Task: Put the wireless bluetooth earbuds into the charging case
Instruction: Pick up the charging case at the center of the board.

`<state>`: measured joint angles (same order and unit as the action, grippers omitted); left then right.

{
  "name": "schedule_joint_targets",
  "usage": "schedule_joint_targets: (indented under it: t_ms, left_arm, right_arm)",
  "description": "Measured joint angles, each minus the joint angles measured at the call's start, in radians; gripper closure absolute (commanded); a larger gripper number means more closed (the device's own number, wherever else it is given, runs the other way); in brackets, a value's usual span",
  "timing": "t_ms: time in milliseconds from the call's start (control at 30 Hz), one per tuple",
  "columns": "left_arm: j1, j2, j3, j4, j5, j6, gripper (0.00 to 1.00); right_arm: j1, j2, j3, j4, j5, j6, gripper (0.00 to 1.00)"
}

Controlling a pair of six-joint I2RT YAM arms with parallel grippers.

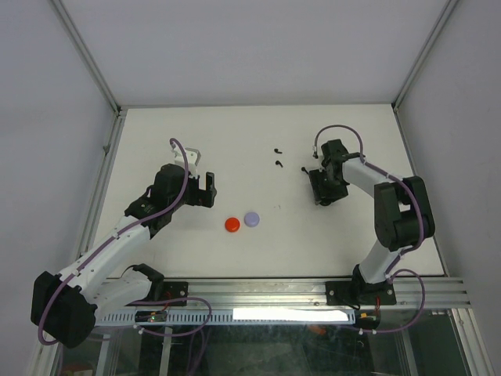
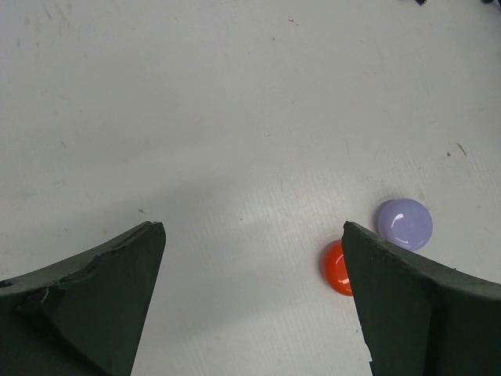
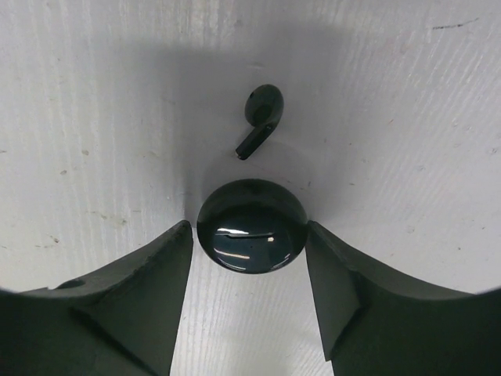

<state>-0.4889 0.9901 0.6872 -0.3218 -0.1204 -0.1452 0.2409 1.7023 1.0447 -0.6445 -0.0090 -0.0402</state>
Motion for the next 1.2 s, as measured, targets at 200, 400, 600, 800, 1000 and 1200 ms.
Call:
schedule_joint_targets:
  t_ms: [200, 400, 600, 800, 1000, 1200]
  left_arm:
    - [0.0, 0.002, 0.0, 0.0, 0.008, 0.0, 0.01]
    - [0.0, 0.005, 0.0, 0.0, 0.018, 0.0, 0.01]
    - [0.0, 0.005, 0.0, 0.001, 0.026, 0.0, 0.01]
    - [0.007, 0.004, 0.0, 0.021, 0.079, -0.007, 0.01]
    - [0.006, -0.013, -0.016, 0.075, 0.156, -0.048, 0.02]
    - [0.006, -0.045, -0.074, 0.219, 0.251, -0.145, 0.04]
  right_arm:
    - [0.007, 0.016, 0.014, 0.002, 0.02, 0.001, 0.38]
    - [0.021, 0.033, 0.032, 0.016, 0.033, 0.005, 0.39]
    - [0.034, 0.045, 0.045, 0.022, 0.041, 0.005, 0.5]
    - [0.054, 0.044, 0.047, 0.023, 0.047, 0.005, 0.59]
    - [0.092, 0.014, 0.047, 0.022, 0.025, 0.031, 0.63]
    - [0.131, -0.107, 0.047, 0.061, -0.03, 0.106, 0.63]
